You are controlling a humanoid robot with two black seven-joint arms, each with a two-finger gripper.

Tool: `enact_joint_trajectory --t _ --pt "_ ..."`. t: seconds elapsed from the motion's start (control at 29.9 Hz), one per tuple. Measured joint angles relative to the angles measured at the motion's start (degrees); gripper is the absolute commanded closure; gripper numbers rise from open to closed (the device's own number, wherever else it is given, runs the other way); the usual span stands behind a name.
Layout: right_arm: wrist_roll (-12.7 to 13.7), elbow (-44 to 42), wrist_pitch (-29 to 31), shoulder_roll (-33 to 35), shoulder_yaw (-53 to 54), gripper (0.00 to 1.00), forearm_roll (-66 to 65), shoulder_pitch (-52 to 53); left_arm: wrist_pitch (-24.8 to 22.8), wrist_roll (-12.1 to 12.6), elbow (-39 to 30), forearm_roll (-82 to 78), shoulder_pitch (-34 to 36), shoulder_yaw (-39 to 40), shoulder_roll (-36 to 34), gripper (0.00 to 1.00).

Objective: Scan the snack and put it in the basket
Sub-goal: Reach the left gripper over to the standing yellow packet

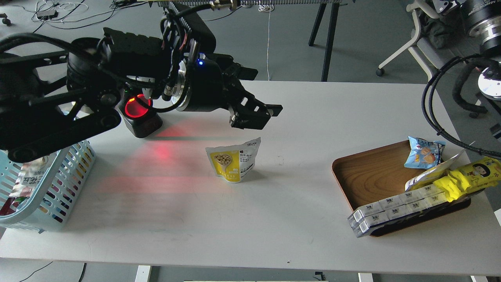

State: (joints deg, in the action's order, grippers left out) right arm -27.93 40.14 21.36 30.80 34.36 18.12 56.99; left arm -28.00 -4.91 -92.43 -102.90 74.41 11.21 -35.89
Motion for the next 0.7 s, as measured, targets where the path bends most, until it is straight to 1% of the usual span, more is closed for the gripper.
enact_joint_trajectory --t 0.13,0.2,0.54,0.6,0.7 --pt "1.96 -0.25 2.70 -1.52 1.26 0.01 3.42 -3.83 0.02 -0.54 0.30 -11.59 -1.20 -3.11 0.57 0.01" --pt "2.43 -0.18 3.31 -2.23 1.41 0.01 3.80 -5.17 0.02 -0.61 0.33 -15.00 -2.62 -4.17 0.49 0.02" --pt "2.71 0.47 3.68 -3.68 1.31 0.01 3.95 -9.75 0.01 -0.40 0.40 -19.64 -7.65 -4.80 0.21 0.07" --pt "2.70 0.48 3.65 -3.95 1.33 0.01 3.95 -9.83 0.00 -0.41 0.41 -19.93 -8.48 -4.80 0.05 0.11" --pt "2.71 0.49 3.61 -4.06 1.43 0.01 3.95 -9.86 0.00 -0.47 0.66 -20.05 -9.48 -4.80 0.03 0.24"
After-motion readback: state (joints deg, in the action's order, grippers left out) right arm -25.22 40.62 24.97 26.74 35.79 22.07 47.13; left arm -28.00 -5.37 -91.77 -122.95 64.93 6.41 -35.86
